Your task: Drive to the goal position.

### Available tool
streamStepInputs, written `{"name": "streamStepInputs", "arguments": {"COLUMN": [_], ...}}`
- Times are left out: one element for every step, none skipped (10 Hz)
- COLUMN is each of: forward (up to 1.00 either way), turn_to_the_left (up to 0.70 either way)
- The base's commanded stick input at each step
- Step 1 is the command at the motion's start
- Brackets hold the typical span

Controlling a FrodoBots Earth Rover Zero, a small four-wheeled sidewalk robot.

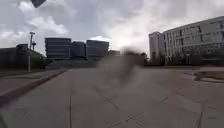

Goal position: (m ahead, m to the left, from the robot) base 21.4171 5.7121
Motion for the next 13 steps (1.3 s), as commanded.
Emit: {"name": "streamStepInputs", "arguments": {"forward": [0.70, 0.70, 0.70, 0.70, 0.70, 0.70, 0.70, 0.70, 0.70, 0.70, 0.70, 0.70, 0.70], "turn_to_the_left": [0.34, 0.31, 0.12, 0.01, 0.00, 0.00, 0.00, 0.00, 0.06, 0.24, 0.35, 0.18, 0.08]}}
